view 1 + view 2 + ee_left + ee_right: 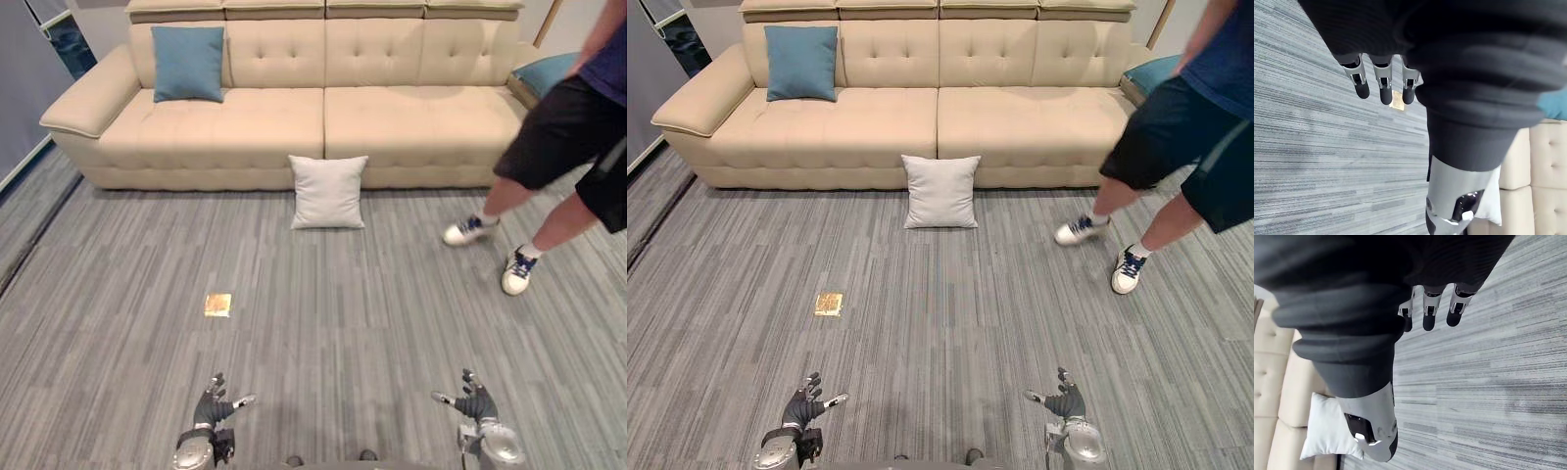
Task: Pick up cushions and gather them together orderly.
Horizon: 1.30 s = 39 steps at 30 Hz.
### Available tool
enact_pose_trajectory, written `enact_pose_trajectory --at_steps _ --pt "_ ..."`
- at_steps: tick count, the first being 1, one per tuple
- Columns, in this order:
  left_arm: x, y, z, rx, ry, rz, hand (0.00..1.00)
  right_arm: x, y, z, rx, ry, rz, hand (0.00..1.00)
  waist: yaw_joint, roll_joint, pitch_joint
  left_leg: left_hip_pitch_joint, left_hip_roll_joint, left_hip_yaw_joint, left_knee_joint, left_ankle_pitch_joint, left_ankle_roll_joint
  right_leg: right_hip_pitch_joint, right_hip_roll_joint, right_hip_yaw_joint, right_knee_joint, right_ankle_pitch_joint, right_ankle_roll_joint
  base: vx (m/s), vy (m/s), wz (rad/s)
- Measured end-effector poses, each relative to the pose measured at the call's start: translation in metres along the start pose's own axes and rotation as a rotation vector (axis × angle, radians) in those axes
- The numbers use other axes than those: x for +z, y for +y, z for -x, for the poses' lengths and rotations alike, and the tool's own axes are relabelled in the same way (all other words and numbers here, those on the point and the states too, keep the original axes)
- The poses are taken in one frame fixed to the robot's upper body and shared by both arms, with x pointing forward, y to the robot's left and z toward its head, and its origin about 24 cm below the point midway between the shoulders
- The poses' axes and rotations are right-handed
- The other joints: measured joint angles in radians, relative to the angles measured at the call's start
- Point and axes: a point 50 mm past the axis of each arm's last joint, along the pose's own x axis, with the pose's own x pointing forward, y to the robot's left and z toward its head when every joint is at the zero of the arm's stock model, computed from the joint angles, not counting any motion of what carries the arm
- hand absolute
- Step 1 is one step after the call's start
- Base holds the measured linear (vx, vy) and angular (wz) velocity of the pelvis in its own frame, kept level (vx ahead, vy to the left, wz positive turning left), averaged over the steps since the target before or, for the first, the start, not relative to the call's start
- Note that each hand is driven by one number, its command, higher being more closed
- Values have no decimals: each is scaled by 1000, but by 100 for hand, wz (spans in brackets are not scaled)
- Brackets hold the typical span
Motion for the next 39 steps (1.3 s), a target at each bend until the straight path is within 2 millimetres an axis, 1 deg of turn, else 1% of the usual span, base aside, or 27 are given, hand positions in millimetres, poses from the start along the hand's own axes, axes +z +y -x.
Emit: enact_pose_trajectory --at_steps 4,8,9,14,16,17,19,21,22,23,24,25,26,27,28,29,30,31,32,33,34,35,36,37,38,39 --pt "-2 1 1 2 5 -1 0 -1 -4 1 -1 3 24 0 -2 -1 1 1 -1 1 -6 0 1 -1 -2 -15 3 0 -1 -91 -6 5" --pt "-10 4 6 9 30 -3 0 -3 -4 2 -2 9 25 0 -6 -3 2 6 -1 8 -24 3 1 -7 -2 -17 0 3 -5 -95 -13 -1" --pt "-12 5 7 12 36 -3 0 -4 -5 2 -5 11 25 0 -6 -4 3 -3 -1 14 -34 3 -1 -17 -2 -17 -3 0 0 -61 -13 -3" --pt "-7 4 6 13 14 -2 0 -5 -4 2 -9 18 13 0 -4 -8 11 -20 -1 16 -34 3 -1 -29 -2 -23 -11 -1 2 51 -3 1" --pt "-2 3 5 11 -8 1 0 0 -3 -1 -11 7 5 0 -3 -10 18 -38 -1 16 -24 3 5 -42 -4 -24 -10 1 -1 106 2 -1" --pt "7 1 2 7 -38 10 0 8 -1 -5 -18 -15 -20 0 -2 -13 48 -53 1 19 11 -20 14 -44 -5 -21 -7 -1 2 94 10 -5" --pt "11 0 0 5 -50 12 0 13 0 -8 -22 -30 -29 0 2 -12 55 -80 3 24 48 -44 17 -58 -5 -17 -3 -4 7 84 17 -10" --pt "21 -2 -3 2 -87 32 0 26 5 -13 -15 -62 -42 0 4 -8 71 -135 12 36 136 -102 21 -83 -6 -10 9 -15 22 105 34 -18" --pt "23 -2 -3 1 -97 36 0 29 6 -15 -12 -71 -43 0 5 -5 72 -148 14 41 159 -118 24 -94 -6 -4 23 -23 26 110 52 -23" --pt "27 -4 -3 3 -115 41 0 34 8 -17 -6 -82 -47 0 7 0 76 -166 19 51 210 -158 29 -119 -7 8 79 -58 33 126 74 -26" --pt "30 -4 -3 4 -126 44 0 36 10 -18 -5 -86 -52 0 11 4 79 -172 22 61 248 -192 34 -147 -10 12 152 -98 49 145 99 -40" --pt "32 -5 -3 7 -136 51 0 38 12 -19 2 -89 -52 0 22 6 87 -171 25 73 285 -234 42 -196 -18 10 289 -148 75 105 96 -36" --pt "32 -4 -3 9 -137 57 0 40 15 -19 10 -95 -48 0 28 7 88 -164 25 75 300 -253 45 -225 -24 3 371 -166 82 136 102 -30" --pt "33 -4 -3 11 -138 60 0 40 20 -19 27 -96 -37 0 28 8 94 -138 20 74 316 -286 57 -308 -46 -24 579 -171 97 221 99 -5" --pt "34 -2 -4 11 -140 48 0 39 25 -18 41 -91 -30 0 24 2 107 -110 12 71 321 -301 68 -363 -65 -48 705 -188 102 285 91 1" --pt "36 -1 -4 12 -143 35 0 38 28 -18 55 -88 -21 0 18 1 115 -84 6 72 321 -320 70 -400 -76 -58 755 -214 90 345 73 5" --pt "36 2 -4 22 -142 28 0 40 32 -18 67 -95 -15 0 19 1 119 -56 7 70 312 -339 69 -445 -78 -85 749 -233 63 471 49 1" --pt "38 2 -5 30 -150 27 0 46 33 -20 72 -112 -14 0 16 -1 127 -21 10 68 282 -342 68 -491 -67 -116 697 -233 53 401 34 6" --pt "42 2 -7 30 -158 26 0 51 33 -22 74 -124 -8 0 12 3 137 3 18 65 263 -342 67 -511 -61 -131 656 -225 42 560 -21 27" --pt "49 0 -10 25 -177 28 0 58 31 -24 68 -145 -6 0 0 23 153 42 41 47 222 -339 61 -550 -29 -151 567 -196 15 536 -55 53" --pt "57 -3 -14 19 -201 29 0 62 28 -25 58 -162 -7 0 -17 24 160 74 55 28 189 -328 33 -583 0 -156 465 -128 7 666 -81 65" --pt "60 -3 -15 18 -210 28 0 63 27 -24 56 -168 -7 0 -26 18 162 89 54 16 181 -325 22 -590 4 -151 408 -82 -1 641 -115 77" --pt "61 -6 -16 13 -208 30 0 59 24 -23 48 -160 -3 0 -35 13 162 127 58 -1 180 -333 -11 -597 4 -138 371 57 -47 557 -124 59" --pt "61 -10 -17 6 -205 42 0 58 21 -23 42 -157 4 0 -40 32 166 142 73 -9 191 -338 -24 -598 10 -142 421 53 -77 690 -168 46" --pt "64 -14 -18 -6 -212 46 0 61 22 -24 45 -165 2 0 -37 49 172 125 99 -11 254 -301 -98 -605 5 -169 507 -14 -99 685 -188 32" --pt "64 -19 -19 -22 -212 38 0 63 23 -23 49 -173 1 0 -44 48 173 82 99 -12 390 -224 -130 -574 -7 -174 541 -80 -102 691 -198 25"
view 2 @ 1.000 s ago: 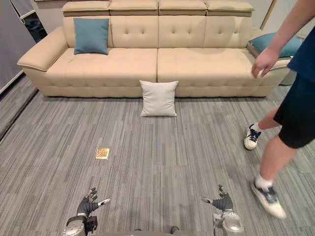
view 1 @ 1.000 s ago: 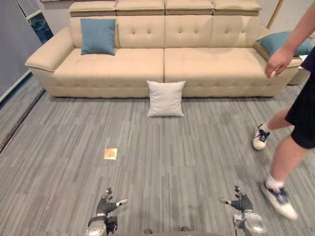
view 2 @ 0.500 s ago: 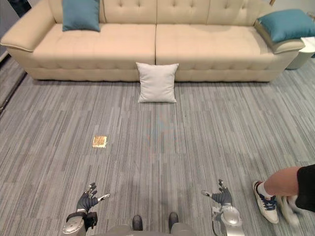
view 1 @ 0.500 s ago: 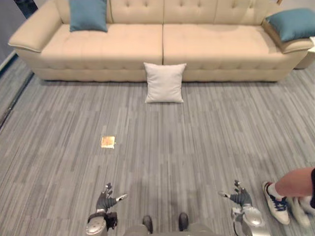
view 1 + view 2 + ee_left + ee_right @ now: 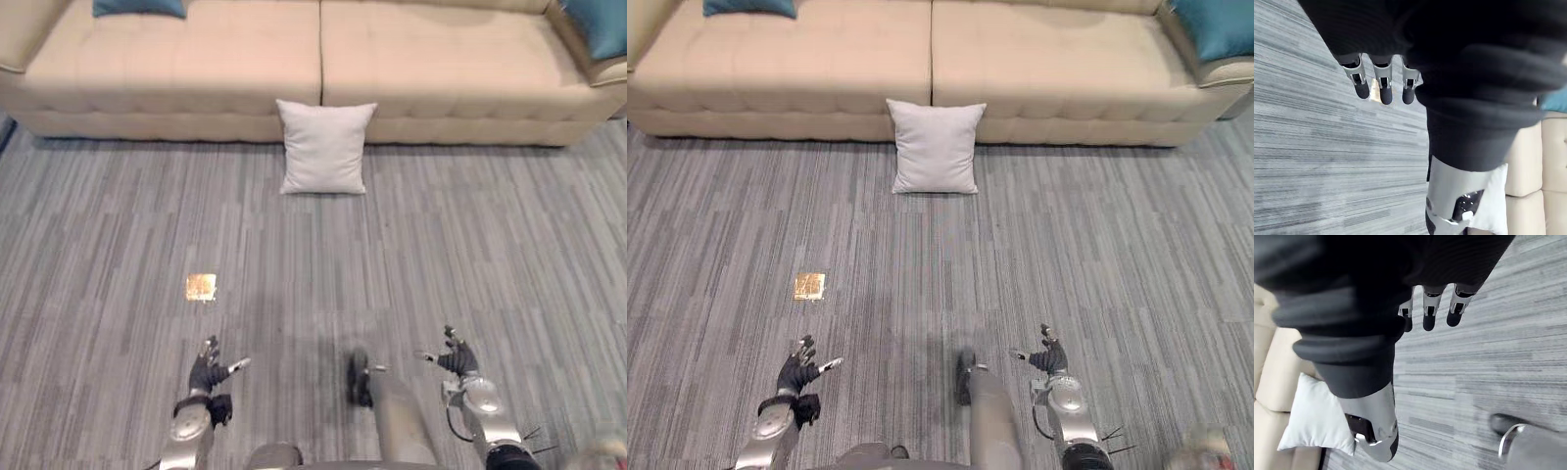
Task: Pick up cushions and gather them together orderly.
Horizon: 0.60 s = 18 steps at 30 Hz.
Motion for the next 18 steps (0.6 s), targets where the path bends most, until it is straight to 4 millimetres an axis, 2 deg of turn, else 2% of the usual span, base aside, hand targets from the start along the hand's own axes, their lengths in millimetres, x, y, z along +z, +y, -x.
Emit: enact_pose_trajectory --at_steps 1,2,3,5,6,8,9,10,11,12,13,14,15,16,17,18 --pt "-2 -1 1 -3 8 3 0 1 1 0 2 -5 -1 0 0 1 1 -32 6 3 99 61 7 34 0 -1 -8 -21 -2 714 -197 27" --pt "-6 -4 2 -5 20 12 0 3 2 0 7 -17 -2 0 5 0 9 -116 39 4 326 204 5 134 8 -3 -65 -47 -4 701 -182 9" --pt "-6 -4 2 -9 21 14 0 4 4 0 10 -19 -8 0 17 -1 16 -204 83 33 547 164 49 242 27 0 -140 -51 -5 673 -163 3" --pt "-6 -4 2 -8 20 15 0 4 9 1 12 -30 -31 0 36 -26 31 -309 106 80 696 98 95 391 32 15 -239 -51 -6 680 -101 -4" --pt "-7 -4 3 -8 22 15 0 5 10 1 10 -36 -47 0 46 -37 35 -388 105 107 698 74 127 477 30 26 -311 -51 -6 717 -30 -13" --pt "-6 -4 3 -9 21 14 0 7 10 0 9 -42 -54 0 64 -43 38 -496 100 137 622 56 145 552 28 42 -388 -53 -2 514 48 -24" --pt "-5 -4 2 -10 16 13 0 9 10 -1 5 -45 -72 0 78 -55 45 -573 69 133 490 48 144 601 9 51 -437 -69 24 563 110 -24" --pt "-4 -4 2 -11 16 12 0 10 9 -2 4 -47 -77 0 77 -63 49 -622 24 111 282 68 118 644 -12 53 -467 -91 59 686 172 -22" --pt "-7 -5 3 -12 23 14 0 10 8 -2 -3 -45 -85 0 78 -57 48 -619 -1 91 143 101 86 663 -13 57 -476 -97 68 589 183 -37" --pt "-15 -4 8 -6 48 16 0 5 4 0 -19 -26 -92 0 82 -34 36 -616 -13 35 -48 251 97 689 0 87 -467 -136 90 716 290 -56" --pt "-20 2 9 6 71 3 0 -2 9 2 -15 -2 -102 0 97 -65 25 -619 -39 34 31 251 172 699 -41 120 -421 -180 114 600 253 -47" --pt "-19 1 8 6 71 4 0 -3 8 3 -16 0 -101 0 97 -73 19 -624 -51 38 53 218 178 687 -55 127 -383 -182 115 725 304 -19" --pt "-17 -1 8 -3 64 1 0 -8 6 5 -26 15 -106 0 92 -84 12 -613 -63 63 96 162 206 645 -86 154 -255 -185 134 489 198 -1" --pt "-19 0 9 -1 70 -1 0 -9 6 6 -25 17 -110 0 93 -90 9 -600 -71 74 112 136 215 618 -102 172 -169 -184 150 610 255 -24" --pt "-23 2 11 4 88 -7 0 -9 9 6 -16 18 -113 0 95 -97 12 -543 -84 102 126 88 235 551 -137 202 45 -145 227 586 217 -38" --pt "-29 4 13 8 113 -11 0 -10 13 6 -1 26 -107 0 89 -96 13 -464 -98 118 119 50 253 493 -159 208 249 -124 274 575 195 -40"
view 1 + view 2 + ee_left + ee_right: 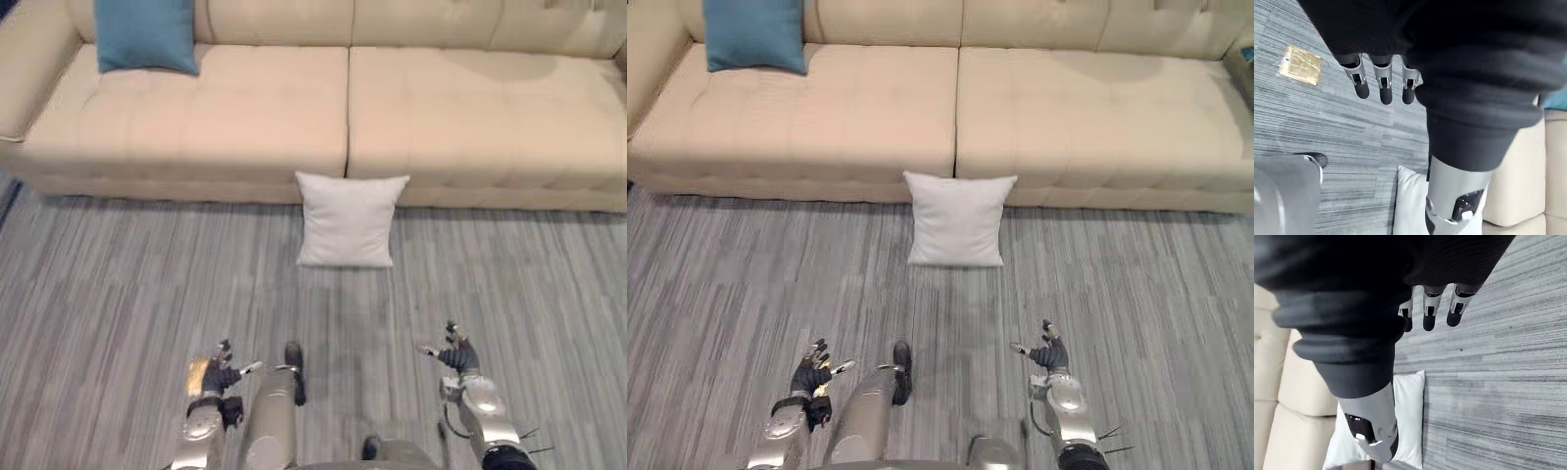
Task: Pick up cushions and gather them together orderly.
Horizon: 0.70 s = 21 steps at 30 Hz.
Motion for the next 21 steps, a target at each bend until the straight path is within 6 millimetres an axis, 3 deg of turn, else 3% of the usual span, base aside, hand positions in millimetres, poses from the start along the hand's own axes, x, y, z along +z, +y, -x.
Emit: enact_pose_trajectory --at_steps 1,2,3,4,7,8,9,10,11,12,13,15,16,17,18,19,21 --pt "-3 1 2 4 8 -2 0 -1 3 -1 13 10 7 0 -6 2 0 45 -3 4 -10 -14 6 -25 -11 -14 83 -4 -13 534 142 -37" --pt "-6 4 4 11 17 -6 0 -3 11 0 42 18 24 0 -13 6 1 134 -3 13 -45 -24 9 -72 -28 -70 194 -19 -62 471 104 -42" --pt "-6 7 4 16 17 -11 0 -4 16 1 65 16 41 0 -13 11 -3 211 0 15 -103 -25 7 -133 -26 -129 227 -40 -106 437 82 -41" --pt "-6 8 4 17 14 -14 0 -3 18 1 73 13 51 0 -14 15 -6 243 2 15 -136 -27 4 -164 -19 -154 221 -48 -118 401 39 -30" --pt "3 7 -1 12 -7 -19 0 -4 16 1 72 15 73 0 -24 24 -5 345 18 9 -235 -34 -15 -284 49 -208 -50 -62 -139 460 -55 6" --pt "3 5 -2 9 -7 -14 0 -9 14 3 68 31 77 0 -40 29 -3 372 29 -1 -247 -34 -15 -292 84 -216 -257 -27 -149 480 -125 49" --pt "2 5 -3 8 -2 -19 0 -15 13 6 66 50 78 0 -52 21 -7 396 29 -18 -254 -37 -53 -279 114 -195 -467 85 -157 417 -121 58" --pt "2 6 -3 9 -1 -21 0 -19 11 8 63 61 79 0 -57 13 -11 410 26 -28 -255 -48 -80 -274 120 -173 -547 187 -172 453 -175 72" --pt "0 2 -3 4 7 -13 0 -26 4 12 49 85 97 0 -69 26 -13 437 37 -59 -249 -84 -136 -253 132 -154 -551 313 -221 449 -177 41" --pt "-2 -1 -2 -1 15 -13 0 -29 1 12 43 106 106 0 -63 46 -20 434 73 -71 -226 -73 -166 -257 149 -165 -516 274 -234 437 -191 35" --pt "-2 -2 -2 -3 15 -10 0 -29 1 12 43 105 105 0 -63 45 -22 423 76 -83 -193 -66 -179 -253 147 -170 -507 249 -234 411 -188 23" --pt "-3 -12 -2 -22 17 15 0 -31 -1 14 35 112 96 0 -67 57 -19 292 133 -119 117 -25 -244 -177 156 -218 -524 197 -254 387 -213 56" --pt "-4 -15 -1 -28 20 24 0 -34 -1 15 34 121 89 0 -61 59 -18 259 159 -115 213 -29 -250 -142 166 -227 -543 190 -258 348 -154 43" --pt "-8 -19 1 -39 30 36 0 -36 1 18 33 123 69 0 -41 59 -17 221 203 -80 313 -39 -234 -73 179 -239 -578 181 -267 260 -85 15" --pt "-8 -22 1 -48 32 44 0 -35 2 19 30 117 52 0 -36 58 -18 207 214 -65 321 -47 -221 -48 182 -242 -592 179 -267 343 -85 1" --pt "-10 -30 3 -64 39 60 0 -31 2 17 16 95 11 0 -13 56 -21 174 216 -38 249 -61 -197 -10 182 -239 -625 178 -266 254 -43 -8" --pt "-10 -33 3 -73 37 64 0 -25 4 14 16 79 -1 0 -8 62 -23 145 196 -45 95 -57 -194 -5 182 -228 -636 179 -261 189 18 -21"
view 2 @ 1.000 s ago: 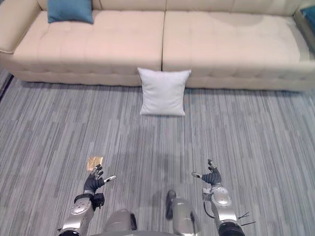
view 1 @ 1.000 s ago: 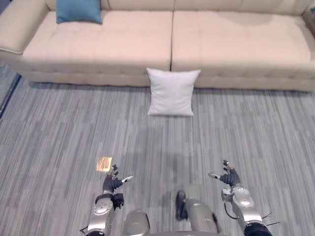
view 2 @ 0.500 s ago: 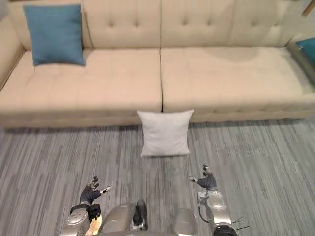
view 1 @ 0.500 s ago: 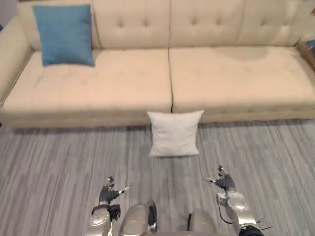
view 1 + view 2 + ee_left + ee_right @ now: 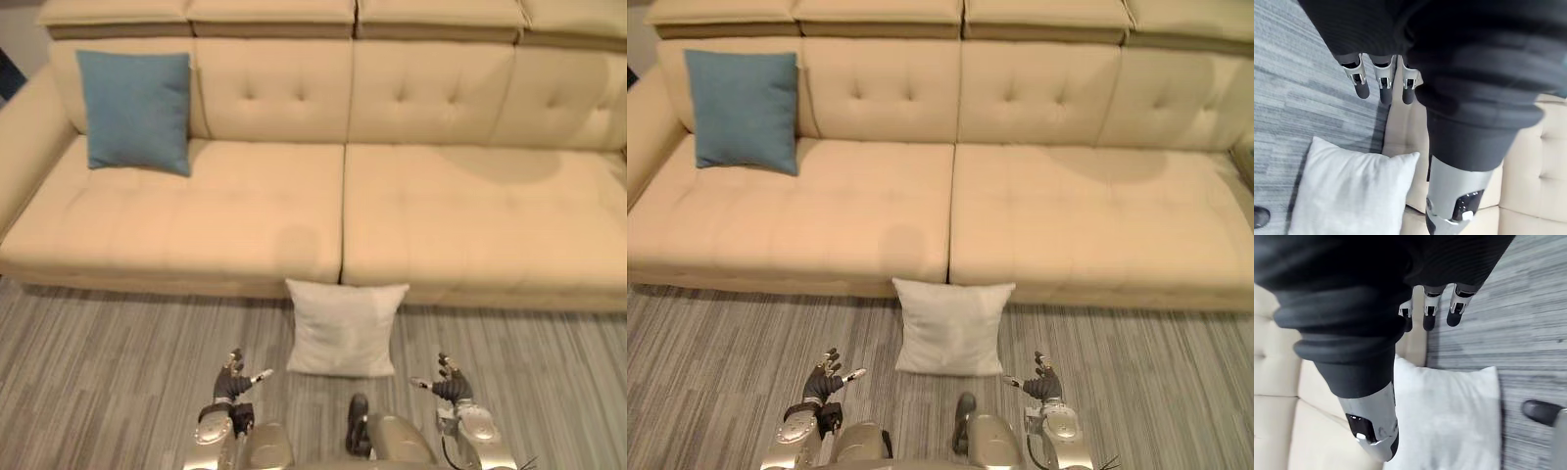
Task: Pick up cushions and gather them together orderly.
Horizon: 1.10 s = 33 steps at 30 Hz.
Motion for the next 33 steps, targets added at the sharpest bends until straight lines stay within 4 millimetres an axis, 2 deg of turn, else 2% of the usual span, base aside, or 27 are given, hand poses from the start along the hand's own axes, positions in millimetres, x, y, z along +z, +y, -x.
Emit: enact_pose_trajectory --at_steps 1,2,3,4,6,8,10,12,13,15,16,18,19,20,21,22,24,25,26,27,28,29,30,31,33 --pt "-1 0 0 1 5 -1 0 2 1 -1 1 -4 -1 0 -3 9 -3 0 -21 -14 -162 45 5 1 4 11 -5 -2 13 177 105 -30" --pt "-5 1 2 3 15 -2 0 0 -1 -1 -4 2 0 0 -4 22 -8 0 -33 -32 -243 131 17 1 16 20 -8 -6 25 217 136 -37" --pt "-8 6 3 12 31 -12 0 -8 2 1 -1 35 -9 0 -3 4 -13 25 -51 -23 -264 132 9 7 4 45 -14 -7 43 181 119 -25" --pt "-8 7 3 13 32 -14 0 -10 2 2 -2 43 -12 0 -4 -2 -15 34 -62 -19 -279 132 10 9 -5 48 -17 -10 49 159 104 -17" --pt "-7 6 2 12 28 -14 0 -19 -3 4 -22 79 -22 0 -3 -7 -17 49 -86 8 -310 132 11 -3 -31 71 -11 -21 74 112 92 -14" --pt "-4 8 1 17 21 -13 0 -17 0 1 -17 81 -22 0 -4 -6 -14 31 -102 26 -314 130 14 -42 -46 91 8 -27 89 78 101 -25" --pt "9 11 -6 19 -17 -20 0 -4 3 -7 -15 51 -26 0 -5 -4 19 -19 -101 36 -267 123 24 -108 -57 100 76 -37 94 18 84 -17" --pt "48 12 -22 23 -125 -43 0 24 7 -20 -31 -23 -64 0 -4 -8 91 -125 -92 33 -152 110 42 -223 -74 101 217 -65 93 -118 61 7" --pt "57 12 -24 27 -157 -38 0 32 7 -23 -37 -47 -72 0 -3 -8 103 -157 -85 35 -117 97 46 -256 -76 101 255 -78 90 -155 53 9" --pt "93 13 -32 47 -269 -26 0 64 9 -30 -42 -147 -98 0 2 -10 135 -289 -59 37 17 21 63 -395 -84 112 394 -143 94 -153 62 -4" --pt "103 14 -35 52 -298 -15 0 74 9 -33 -45 -174 -110 0 3 -13 150 -324 -52 37 53 0 76 -430 -86 116 430 -165 91 -184 38 -16" --pt "138 12 -41 71 -390 60 0 109 8 -41 -69 -264 -127 0 4 -11 181 -488 -27 37 188 -52 90 -598 -88 127 553 -204 92 -246 7 -22" --pt "151 11 -42 80 -422 89 0 122 7 -44 -72 -293 -142 0 2 -12 195 -536 -21 36 216 -59 94 -647 -87 131 579 -205 92 -195 5 -19" --pt "169 10 -44 87 -465 135 0 145 7 -47 -81 -346 -160 0 0 -12 218 -604 -14 36 255 -56 102 -717 -86 141 617 -204 91 -127 9 -14" --pt "179 9 -45 91 -489 161 0 155 7 -48 -90 -370 -174 0 -2 -12 227 -647 -9 36 277 -56 102 -761 -85 147 637 -204 91 -149 -9 -17" --pt "207 6 -45 95 -555 215 0 183 6 -50 -106 -426 -223 0 -3 -12 246 -738 3 37 324 -57 105 -855 -83 153 682 -205 90 -141 -13 -19" --pt "249 1 -42 96 -656 285 0 232 6 -49 -132 -521 -334 0 -2 -12 281 -867 22 37 396 -59 109 -988 -75 168 749 -203 88 -122 -22 -22" --pt "272 -4 -37 87 -715 297 0 259 5 -45 -138 -577 -376 0 -1 -10 293 -934 30 36 429 -60 110 -1058 -71 174 780 -202 87 -93 -30 -14" --pt "279 -6 -36 81 -733 298 0 267 5 -43 -136 -597 -393 0 -1 -11 298 -955 32 35 439 -60 110 -1080 -71 175 790 -202 87 -114 -52 -19" --pt "307 -16 -28 51 -807 312 0 309 10 -32 -117 -691 -440 0 -1 -11 305 -1055 48 33 485 -62 113 -1181 -67 176 832 -201 85 -98 -47 -16" --pt "319 -22 -23 36 -836 327 0 328 12 -25 -108 -732 -468 0 -1 -11 305 -1100 55 31 508 -62 114 -1227 -65 177 854 -201 85 -99 -51 -17" --pt "327 -25 -21 23 -853 333 0 339 14 -21 -97 -756 -486 0 -1 -11 306 -1127 60 30 522 -62 114 -1252 -63 177 868 -201 85 -109 -54 -7" --pt "342 -34 -14 -2 -892 333 0 359 17 -12 -82 -804 -509 0 -1 -10 306 -1176 64 24 547 -62 115 -1303 -63 177 895 -201 85 -88 -43 -4" --pt "348 -38 -11 -12 -906 329 0 368 18 -7 -81 -824 -517 0 0 -10 306 -1195 67 22 558 -63 115 -1322 -63 176 905 -201 85 -130 -56 -5" --pt "372 -56 2 -55 -970 304 0 396 23 9 -82 -893 -544 0 7 -10 306 -1266 76 13 595 -64 118 -1393 -62 174 945 -202 86 -116 -38 -4"
